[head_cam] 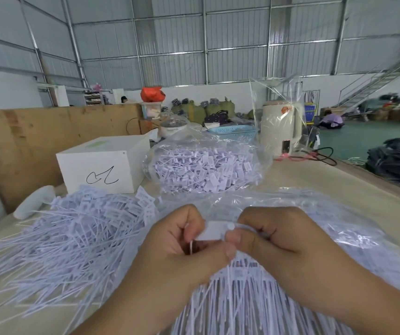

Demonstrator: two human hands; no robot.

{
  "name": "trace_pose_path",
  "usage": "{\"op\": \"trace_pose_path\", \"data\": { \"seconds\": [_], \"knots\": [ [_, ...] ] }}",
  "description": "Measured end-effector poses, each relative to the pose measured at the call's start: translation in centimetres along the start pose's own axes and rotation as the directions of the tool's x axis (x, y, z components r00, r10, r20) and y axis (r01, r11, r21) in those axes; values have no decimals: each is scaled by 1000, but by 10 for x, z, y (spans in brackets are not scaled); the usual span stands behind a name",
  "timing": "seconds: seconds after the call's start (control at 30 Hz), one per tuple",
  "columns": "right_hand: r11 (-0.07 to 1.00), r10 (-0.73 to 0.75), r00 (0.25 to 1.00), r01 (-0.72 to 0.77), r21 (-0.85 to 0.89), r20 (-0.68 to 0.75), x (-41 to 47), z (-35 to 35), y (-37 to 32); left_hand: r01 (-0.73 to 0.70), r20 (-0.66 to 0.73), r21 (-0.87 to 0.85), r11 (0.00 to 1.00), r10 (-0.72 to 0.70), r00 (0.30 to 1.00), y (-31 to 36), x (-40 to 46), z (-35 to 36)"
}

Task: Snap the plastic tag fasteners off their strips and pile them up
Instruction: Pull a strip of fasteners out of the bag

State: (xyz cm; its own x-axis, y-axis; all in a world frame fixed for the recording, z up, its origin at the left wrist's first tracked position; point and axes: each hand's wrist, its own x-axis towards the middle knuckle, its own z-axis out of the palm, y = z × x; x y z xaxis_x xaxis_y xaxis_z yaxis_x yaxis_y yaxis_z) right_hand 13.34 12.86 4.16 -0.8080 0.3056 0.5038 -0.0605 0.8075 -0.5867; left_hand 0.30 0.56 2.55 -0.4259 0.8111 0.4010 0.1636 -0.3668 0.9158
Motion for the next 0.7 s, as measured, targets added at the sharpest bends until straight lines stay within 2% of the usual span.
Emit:
{"op": "trace_pose_path", "data": {
  "seconds": [0.1,0.17,0.2,0.27,0.33,0.37,0.43,0.5,0.6,0.7],
  "knots": [
    [992,104,944,-73,107,-314,2,1,-1,-69,-258,90,994,90,962,-4,1,5],
    [988,118,904,-65,140,-412,4,-9,4,-73,-288,126,989,107,952,-4,1,0],
    [991,90,921,-44,128,-378,4,-13,7,-61,-255,125,990,91,963,-4,2,-2],
    [993,6,985,15,117,-174,2,-14,10,-41,-138,98,994,54,989,-3,1,-4],
    [992,-59,997,53,110,50,0,-8,11,-39,6,69,997,39,999,-3,-1,-2],
    [993,-73,990,61,105,117,0,-6,11,-36,58,66,997,33,998,-4,-3,0],
    [984,-88,982,60,167,168,0,-5,9,-30,121,86,996,19,993,-4,-5,2],
    [980,-64,986,32,197,155,1,-6,10,-24,184,95,995,7,983,-4,-5,1],
    [993,-13,989,-4,118,144,0,-3,11,-21,262,85,996,-2,965,0,-5,-4],
    [993,-16,983,-6,118,181,0,-5,11,-52,291,101,994,21,956,6,-4,-8]
  ]
}}
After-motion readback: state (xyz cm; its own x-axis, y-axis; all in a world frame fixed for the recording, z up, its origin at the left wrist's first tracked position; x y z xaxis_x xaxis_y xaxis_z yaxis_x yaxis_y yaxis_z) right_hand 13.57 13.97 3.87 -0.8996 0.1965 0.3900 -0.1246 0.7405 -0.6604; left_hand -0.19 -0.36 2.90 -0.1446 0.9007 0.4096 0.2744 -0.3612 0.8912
